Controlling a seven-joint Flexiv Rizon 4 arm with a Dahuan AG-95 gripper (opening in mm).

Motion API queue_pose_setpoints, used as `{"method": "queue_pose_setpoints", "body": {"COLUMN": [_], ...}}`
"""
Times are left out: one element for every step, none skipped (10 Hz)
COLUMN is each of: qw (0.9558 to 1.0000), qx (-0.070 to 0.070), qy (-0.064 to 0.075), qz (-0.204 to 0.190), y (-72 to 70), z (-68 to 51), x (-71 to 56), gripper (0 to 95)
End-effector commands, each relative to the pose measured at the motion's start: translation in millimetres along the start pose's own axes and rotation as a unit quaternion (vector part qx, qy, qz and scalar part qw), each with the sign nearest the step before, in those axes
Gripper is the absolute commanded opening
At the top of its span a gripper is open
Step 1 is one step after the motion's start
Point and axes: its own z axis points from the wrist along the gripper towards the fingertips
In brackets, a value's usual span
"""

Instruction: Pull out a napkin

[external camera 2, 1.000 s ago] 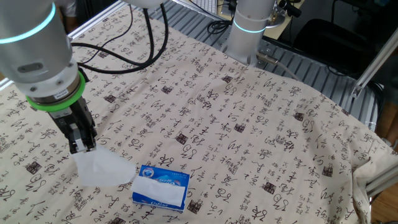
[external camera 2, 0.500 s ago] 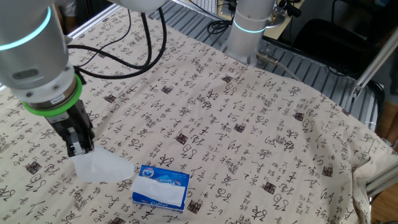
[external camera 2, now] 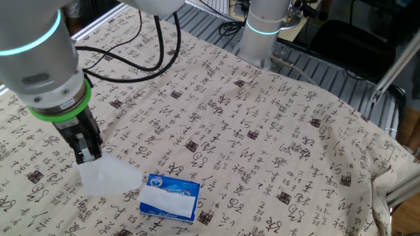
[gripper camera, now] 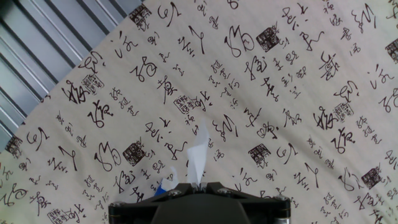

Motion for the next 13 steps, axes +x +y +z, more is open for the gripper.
{"method": "queue_pose_setpoints", "body": {"qw": [1.0,1.0,1.0,1.0,1.0,0.9999,0.9999,0.9999,0.9998,0.9998,0.9998,0.9998,0.9997], "qx": [0.001,-0.001,0.0,0.0,-0.001,-0.001,0.001,0.0,0.0,0.0,0.0,0.001,0.001], "qy": [0.004,0.004,0.003,0.001,0.002,0.0,0.002,0.0,0.001,0.0,0.0,-0.002,-0.001], "qz": [0.0,-0.001,-0.002,-0.006,-0.008,-0.011,-0.013,-0.015,-0.017,-0.019,-0.02,-0.021,-0.023], "y": [3.8,5.0,5.3,6.3,6.6,6.5,6.2,5.9,5.3,4.9,4.6,4.2,4.0], "z": [1.3,4.3,5.3,9.8,11.5,12.0,12.6,12.7,13.1,13.6,14.3,16.6,19.5], "x": [-7.1,-12.0,-13.7,-21.6,-28.0,-34.0,-39.4,-43.8,-49.2,-52.6,-54.9,-58.7,-61.6], "gripper": [0.0,0.0,0.0,0.0,0.0,0.0,0.0,0.0,0.0,0.0,0.0,0.0,0.0]}}
